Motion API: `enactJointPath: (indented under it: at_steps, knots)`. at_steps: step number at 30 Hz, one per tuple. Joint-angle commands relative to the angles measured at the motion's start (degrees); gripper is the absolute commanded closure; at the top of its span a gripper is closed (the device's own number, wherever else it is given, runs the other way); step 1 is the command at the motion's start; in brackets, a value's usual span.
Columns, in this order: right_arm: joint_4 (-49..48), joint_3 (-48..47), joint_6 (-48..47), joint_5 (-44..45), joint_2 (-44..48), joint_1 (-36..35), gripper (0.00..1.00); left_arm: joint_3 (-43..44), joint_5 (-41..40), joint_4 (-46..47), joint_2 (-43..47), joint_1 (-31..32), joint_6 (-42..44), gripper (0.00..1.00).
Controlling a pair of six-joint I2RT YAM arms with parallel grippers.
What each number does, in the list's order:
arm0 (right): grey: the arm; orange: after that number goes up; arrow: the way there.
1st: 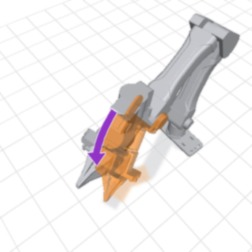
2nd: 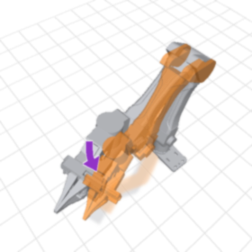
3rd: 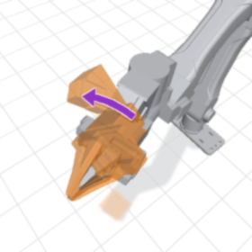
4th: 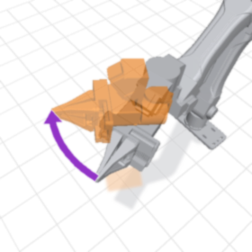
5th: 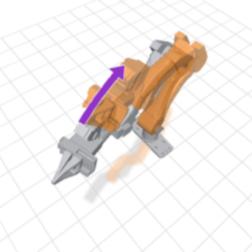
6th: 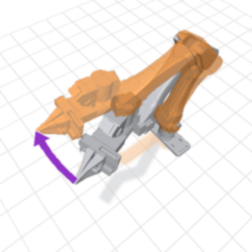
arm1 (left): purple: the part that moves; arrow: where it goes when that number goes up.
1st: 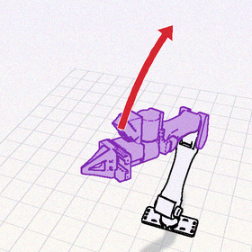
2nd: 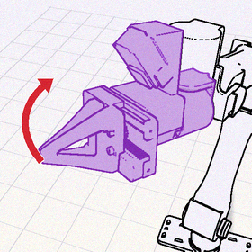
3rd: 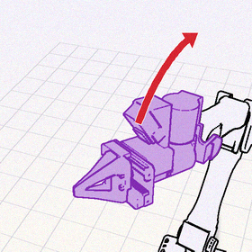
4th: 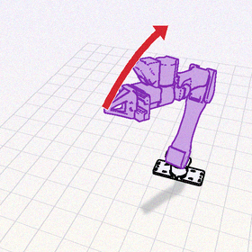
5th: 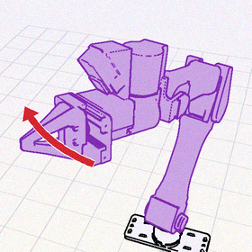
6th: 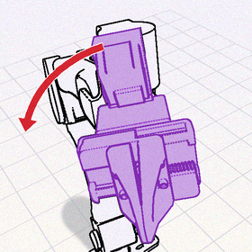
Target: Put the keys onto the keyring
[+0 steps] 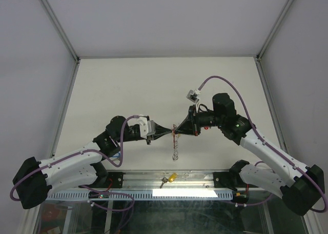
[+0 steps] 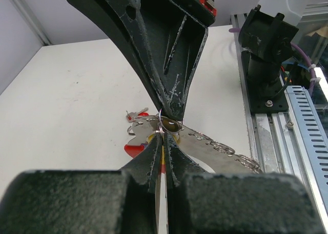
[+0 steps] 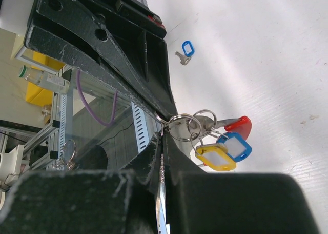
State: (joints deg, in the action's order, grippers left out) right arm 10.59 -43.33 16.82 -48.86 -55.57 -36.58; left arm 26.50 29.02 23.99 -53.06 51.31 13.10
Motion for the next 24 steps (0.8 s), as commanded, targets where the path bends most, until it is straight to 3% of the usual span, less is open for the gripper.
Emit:
enactJointPath:
  at_steps: [1, 24]
  knots:
    - [-2.4, -1.3, 1.2, 0.9, 0.5, 0.6, 1.00, 0.9, 3.3, 3.4, 0.1, 0.1, 1.0, 1.00]
    - [-2.5, -1.3, 1.6, 4.7, 4.0, 1.9, 1.00, 2.4, 6.3, 1.0, -1.4, 0.0, 1.4, 1.00]
